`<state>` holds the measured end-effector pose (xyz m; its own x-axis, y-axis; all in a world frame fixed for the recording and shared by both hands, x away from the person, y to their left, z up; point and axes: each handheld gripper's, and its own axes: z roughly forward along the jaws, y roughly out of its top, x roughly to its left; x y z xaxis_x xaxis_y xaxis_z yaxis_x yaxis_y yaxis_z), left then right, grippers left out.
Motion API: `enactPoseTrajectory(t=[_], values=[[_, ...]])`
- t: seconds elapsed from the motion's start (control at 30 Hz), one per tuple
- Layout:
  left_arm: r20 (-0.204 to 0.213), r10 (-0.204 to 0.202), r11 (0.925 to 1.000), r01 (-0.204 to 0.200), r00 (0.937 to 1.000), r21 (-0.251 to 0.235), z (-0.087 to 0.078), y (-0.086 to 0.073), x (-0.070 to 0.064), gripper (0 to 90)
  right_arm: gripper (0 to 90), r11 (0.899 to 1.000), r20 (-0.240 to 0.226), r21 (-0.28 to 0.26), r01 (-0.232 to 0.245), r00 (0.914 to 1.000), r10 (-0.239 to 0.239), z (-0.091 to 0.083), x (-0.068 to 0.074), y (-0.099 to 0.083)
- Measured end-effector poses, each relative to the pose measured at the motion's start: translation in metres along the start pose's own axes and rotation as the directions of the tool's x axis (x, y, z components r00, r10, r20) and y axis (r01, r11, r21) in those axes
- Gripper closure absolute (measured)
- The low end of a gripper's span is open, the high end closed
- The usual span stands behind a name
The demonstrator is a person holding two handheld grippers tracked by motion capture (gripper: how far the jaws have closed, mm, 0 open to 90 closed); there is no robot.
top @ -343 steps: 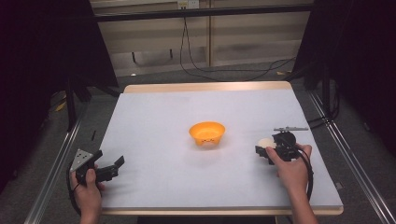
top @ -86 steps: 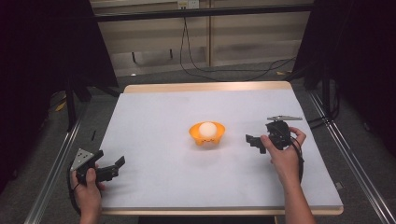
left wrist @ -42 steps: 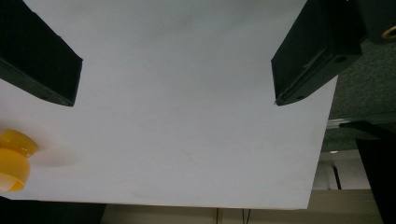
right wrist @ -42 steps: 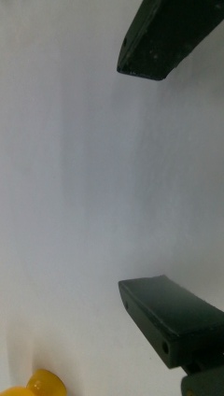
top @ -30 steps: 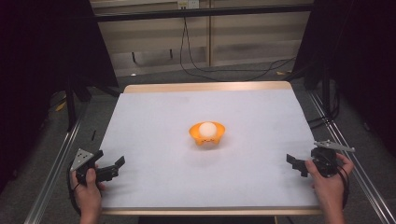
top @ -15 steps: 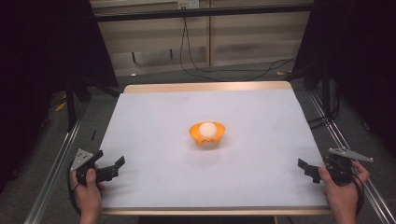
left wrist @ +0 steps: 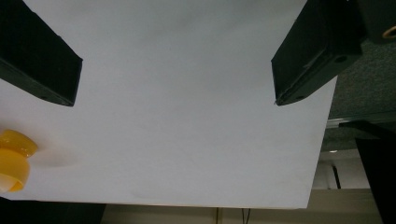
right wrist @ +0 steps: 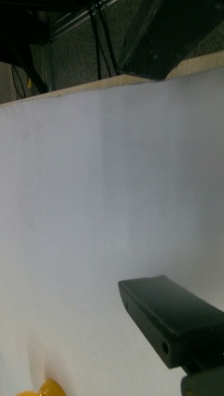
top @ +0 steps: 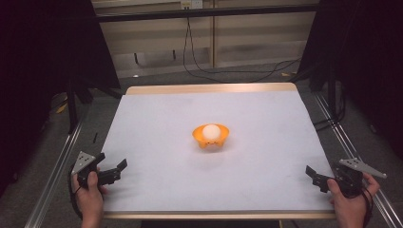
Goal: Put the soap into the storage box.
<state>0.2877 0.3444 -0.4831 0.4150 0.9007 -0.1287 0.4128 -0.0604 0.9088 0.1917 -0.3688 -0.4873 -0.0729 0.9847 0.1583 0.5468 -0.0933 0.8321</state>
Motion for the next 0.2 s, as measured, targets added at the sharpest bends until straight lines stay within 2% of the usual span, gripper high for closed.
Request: enactPoseTrajectory(t=[0.2], values=[[-0.001,0.006,1.0000,-0.006,1.0000,0.006,0.0003,0.0003,0.0003,1.6,0.0,0.999,-0.022,-0.026,-0.025,0.9994,0.025,-0.0027,-0.0033,-0.0019]])
